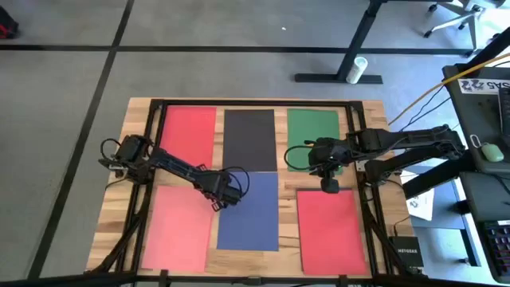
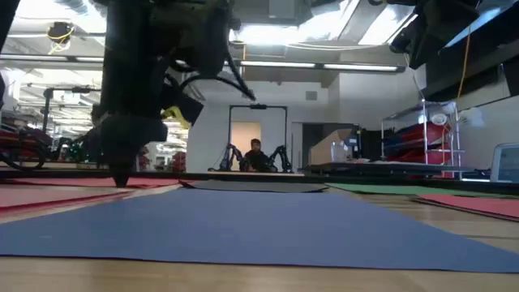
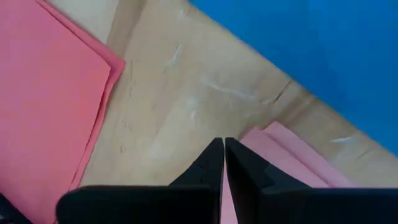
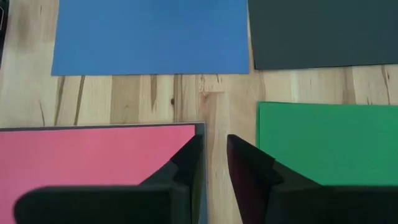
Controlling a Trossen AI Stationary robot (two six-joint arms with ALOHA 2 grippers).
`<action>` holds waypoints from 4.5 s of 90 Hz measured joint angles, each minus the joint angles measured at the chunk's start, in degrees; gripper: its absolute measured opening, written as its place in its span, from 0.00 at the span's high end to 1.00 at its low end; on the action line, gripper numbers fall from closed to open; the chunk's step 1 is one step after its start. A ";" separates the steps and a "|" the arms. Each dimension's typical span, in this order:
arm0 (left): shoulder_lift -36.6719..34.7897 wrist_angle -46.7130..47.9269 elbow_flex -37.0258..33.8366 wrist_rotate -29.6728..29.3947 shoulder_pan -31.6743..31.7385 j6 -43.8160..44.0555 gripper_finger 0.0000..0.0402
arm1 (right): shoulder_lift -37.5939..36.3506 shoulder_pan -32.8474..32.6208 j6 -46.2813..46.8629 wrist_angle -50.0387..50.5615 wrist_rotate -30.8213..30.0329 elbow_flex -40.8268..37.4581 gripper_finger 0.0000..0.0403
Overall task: Organize paper
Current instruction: Adjust the stacked pink papers, then stack the red paper on the stacked red paper
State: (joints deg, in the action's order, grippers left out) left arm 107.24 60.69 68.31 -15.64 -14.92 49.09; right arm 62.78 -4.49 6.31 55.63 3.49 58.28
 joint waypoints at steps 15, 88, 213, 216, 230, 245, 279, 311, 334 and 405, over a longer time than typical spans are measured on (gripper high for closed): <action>-0.39 0.20 1.07 -0.26 0.02 -0.23 1.00 | 0.00 0.01 0.00 -0.04 0.00 0.00 0.85; -0.39 -10.56 1.49 6.41 -2.53 -4.74 1.00 | 0.00 0.00 0.00 0.06 0.11 0.00 0.85; -0.02 -9.74 -1.14 10.17 -6.25 1.80 1.00 | 0.00 0.00 0.02 0.42 0.21 0.00 0.85; -0.02 -9.76 -1.12 10.17 -6.25 1.80 1.00 | -0.01 0.02 0.02 0.50 0.20 0.00 0.85; -0.02 -10.01 -1.06 10.12 -6.25 1.96 1.00 | 0.00 0.00 0.02 1.47 0.23 0.00 0.85; -0.02 -10.43 0.60 10.07 -6.25 1.97 1.00 | 0.00 0.02 1.57 1.71 5.10 0.01 0.85; -0.02 -22.82 4.09 7.80 -6.49 -1.02 1.00 | 11.00 -1.85 3.56 0.39 10.35 0.02 0.85; -0.04 -27.76 4.09 4.75 -9.56 -3.05 1.00 | 28.06 -5.82 2.34 -0.64 6.07 0.02 0.85; -0.06 -28.17 4.08 2.83 -12.11 -3.05 1.00 | 33.71 -4.42 -0.43 -5.86 6.50 0.02 0.85; -0.08 -28.39 4.04 1.25 -13.55 -3.03 1.00 | 34.27 -3.63 -0.31 -10.80 6.60 -5.79 0.67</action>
State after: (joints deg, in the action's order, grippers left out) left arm 107.15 32.30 72.36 -14.39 -28.47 46.06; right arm 97.06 -8.12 5.99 44.83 10.09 52.49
